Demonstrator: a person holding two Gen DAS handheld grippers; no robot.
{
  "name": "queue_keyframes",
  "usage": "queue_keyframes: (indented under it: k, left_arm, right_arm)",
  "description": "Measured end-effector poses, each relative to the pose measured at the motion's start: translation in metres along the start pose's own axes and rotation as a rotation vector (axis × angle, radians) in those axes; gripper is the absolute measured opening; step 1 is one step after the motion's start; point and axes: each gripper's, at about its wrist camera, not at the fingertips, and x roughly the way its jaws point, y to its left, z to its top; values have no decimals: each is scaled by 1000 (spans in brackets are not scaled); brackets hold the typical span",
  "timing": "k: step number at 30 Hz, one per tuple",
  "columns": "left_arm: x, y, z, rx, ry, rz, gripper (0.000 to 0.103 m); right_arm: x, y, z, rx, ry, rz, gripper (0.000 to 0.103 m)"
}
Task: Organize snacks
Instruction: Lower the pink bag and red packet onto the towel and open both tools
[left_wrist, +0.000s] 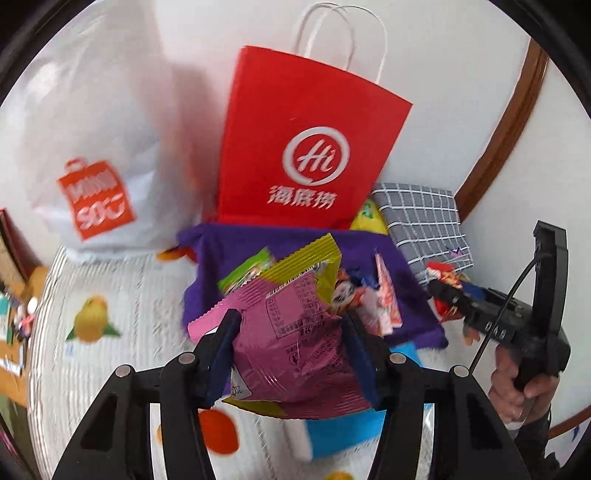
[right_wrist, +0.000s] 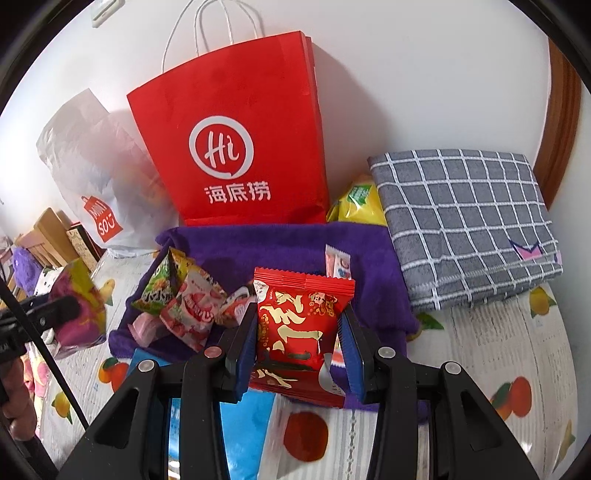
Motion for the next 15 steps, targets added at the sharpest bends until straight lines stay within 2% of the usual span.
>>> queue_keyframes:
  k: [6,10,15]
  left_arm:
    - [34,-25,19,25,30,-53,54]
    - [59,-35,25,40,55,-57,54]
    - [88,-40,30,56,80,-29,54]
  right_arm:
    - [17,3,8,-35,10,8,41]
    - [31,3,9,-58,25,5,41]
    - [53,-3,5,-53,70,1,41]
